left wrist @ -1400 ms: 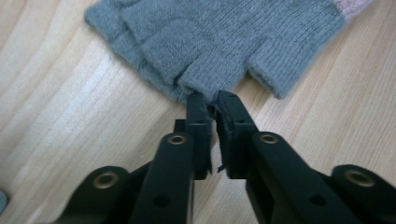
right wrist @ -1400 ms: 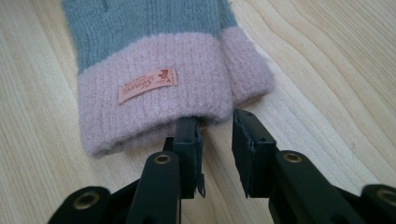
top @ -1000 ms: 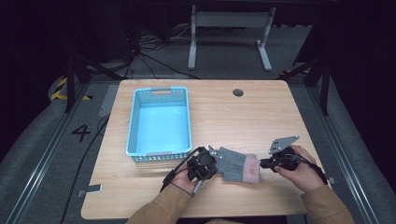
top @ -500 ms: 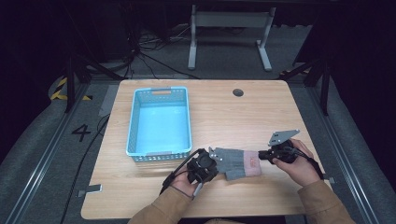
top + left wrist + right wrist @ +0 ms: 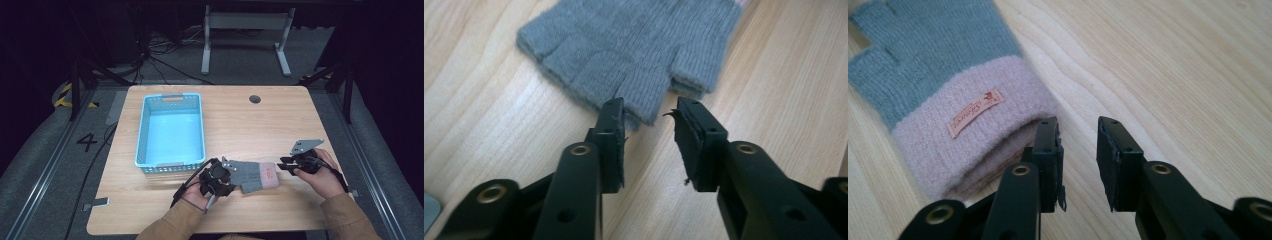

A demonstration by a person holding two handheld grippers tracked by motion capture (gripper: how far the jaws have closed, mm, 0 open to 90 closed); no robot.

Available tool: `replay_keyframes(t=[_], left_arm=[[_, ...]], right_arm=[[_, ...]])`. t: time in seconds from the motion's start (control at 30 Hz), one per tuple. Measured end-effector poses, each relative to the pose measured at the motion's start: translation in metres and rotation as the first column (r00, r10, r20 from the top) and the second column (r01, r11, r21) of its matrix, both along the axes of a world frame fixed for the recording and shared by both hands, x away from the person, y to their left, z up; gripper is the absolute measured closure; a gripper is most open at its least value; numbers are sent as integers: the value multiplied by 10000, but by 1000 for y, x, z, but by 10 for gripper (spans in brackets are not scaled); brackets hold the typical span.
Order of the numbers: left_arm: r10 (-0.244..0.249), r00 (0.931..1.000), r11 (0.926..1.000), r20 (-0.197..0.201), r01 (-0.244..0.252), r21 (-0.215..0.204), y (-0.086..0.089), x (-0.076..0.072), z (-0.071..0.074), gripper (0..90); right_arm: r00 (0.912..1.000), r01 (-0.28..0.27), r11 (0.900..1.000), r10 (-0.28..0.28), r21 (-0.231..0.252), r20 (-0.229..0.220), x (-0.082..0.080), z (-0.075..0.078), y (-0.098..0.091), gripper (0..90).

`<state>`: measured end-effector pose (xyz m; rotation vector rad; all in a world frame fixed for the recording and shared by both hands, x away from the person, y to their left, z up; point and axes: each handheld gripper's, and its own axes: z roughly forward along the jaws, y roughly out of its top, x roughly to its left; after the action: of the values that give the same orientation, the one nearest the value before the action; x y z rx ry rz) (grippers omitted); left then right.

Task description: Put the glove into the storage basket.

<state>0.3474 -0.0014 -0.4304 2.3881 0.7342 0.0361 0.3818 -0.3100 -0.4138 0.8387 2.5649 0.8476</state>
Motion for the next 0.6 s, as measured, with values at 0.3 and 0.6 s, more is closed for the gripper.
replay_keyframes(t=[0.3,0.6], left_arm=[[53,9976,9956,685,11,-932,-2,0,22,531],[-30,9989,9913,472,92,-1310,-12,11,32,397]], right_arm=[[9985,531,9968,-538,603,113,-7,14,-16,675],[9968,728,9920,-757,1036,248,-12,24,-25,664]])
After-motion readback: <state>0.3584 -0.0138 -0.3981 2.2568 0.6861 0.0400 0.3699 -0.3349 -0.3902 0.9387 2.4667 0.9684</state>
